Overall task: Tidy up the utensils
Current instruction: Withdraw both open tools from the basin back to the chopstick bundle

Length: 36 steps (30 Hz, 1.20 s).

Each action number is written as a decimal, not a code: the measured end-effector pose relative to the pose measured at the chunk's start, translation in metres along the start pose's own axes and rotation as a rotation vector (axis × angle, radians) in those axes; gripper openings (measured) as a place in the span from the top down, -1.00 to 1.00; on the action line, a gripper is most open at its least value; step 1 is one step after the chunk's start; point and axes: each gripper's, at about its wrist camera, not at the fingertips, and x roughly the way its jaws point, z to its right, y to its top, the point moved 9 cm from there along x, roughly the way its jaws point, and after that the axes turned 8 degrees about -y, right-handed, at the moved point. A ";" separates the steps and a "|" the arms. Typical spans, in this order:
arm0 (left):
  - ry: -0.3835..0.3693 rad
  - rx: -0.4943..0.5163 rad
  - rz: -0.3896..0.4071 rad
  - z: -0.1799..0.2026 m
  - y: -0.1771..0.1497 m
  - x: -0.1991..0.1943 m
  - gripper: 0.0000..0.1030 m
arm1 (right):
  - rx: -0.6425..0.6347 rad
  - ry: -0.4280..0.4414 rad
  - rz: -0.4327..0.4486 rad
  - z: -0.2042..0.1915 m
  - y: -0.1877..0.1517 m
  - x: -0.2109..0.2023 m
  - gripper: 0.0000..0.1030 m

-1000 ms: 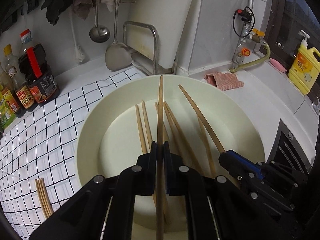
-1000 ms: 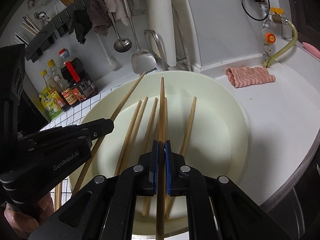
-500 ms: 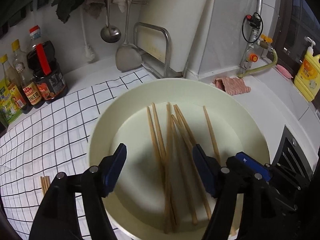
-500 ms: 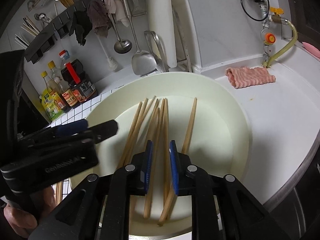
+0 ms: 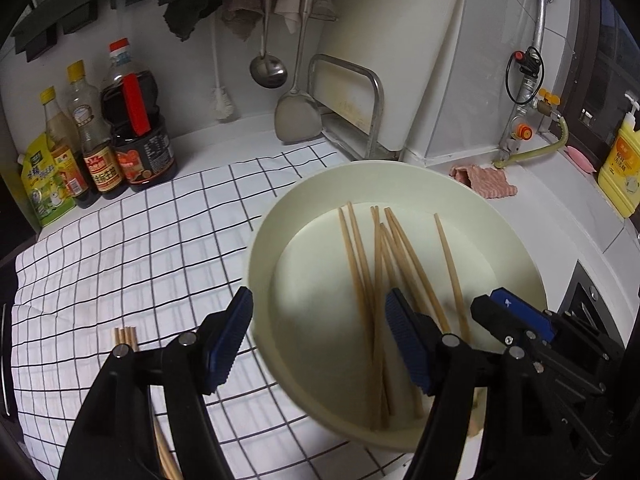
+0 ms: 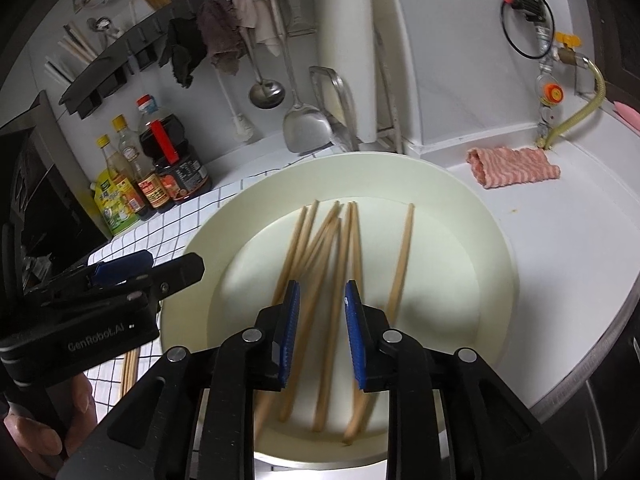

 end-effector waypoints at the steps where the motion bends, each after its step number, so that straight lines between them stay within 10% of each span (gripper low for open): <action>1: 0.006 -0.003 0.004 -0.003 -0.002 -0.004 -0.33 | -0.006 0.003 0.001 -0.003 0.000 -0.001 0.54; 36: 0.294 -0.197 -0.024 -0.198 -0.150 -0.105 -0.47 | -0.296 0.164 -0.089 -0.199 -0.103 -0.008 0.26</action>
